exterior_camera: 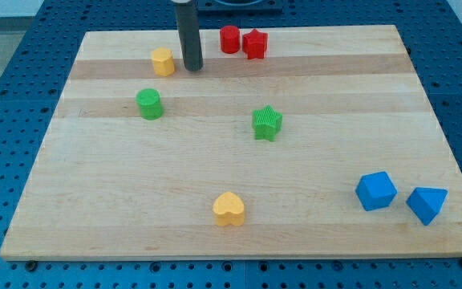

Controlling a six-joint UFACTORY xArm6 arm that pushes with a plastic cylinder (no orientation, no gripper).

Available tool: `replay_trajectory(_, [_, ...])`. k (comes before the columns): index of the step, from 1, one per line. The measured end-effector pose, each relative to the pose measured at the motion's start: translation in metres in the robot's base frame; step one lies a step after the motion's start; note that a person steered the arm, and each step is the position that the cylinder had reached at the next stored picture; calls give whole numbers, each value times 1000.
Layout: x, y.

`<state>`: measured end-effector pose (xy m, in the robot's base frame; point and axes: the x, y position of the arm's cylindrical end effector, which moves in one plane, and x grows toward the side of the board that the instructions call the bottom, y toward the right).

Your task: Move the yellow hexagon towards the bottom side of the board

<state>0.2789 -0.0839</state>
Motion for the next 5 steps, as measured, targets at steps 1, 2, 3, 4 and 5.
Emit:
replay_trajectory(1, [-21,-20])
replay_trajectory(2, [-36,-56])
replay_trajectory(3, [-41,-92])
replay_trajectory(4, [-38,-103])
replay_trajectory(5, [-24,-99])
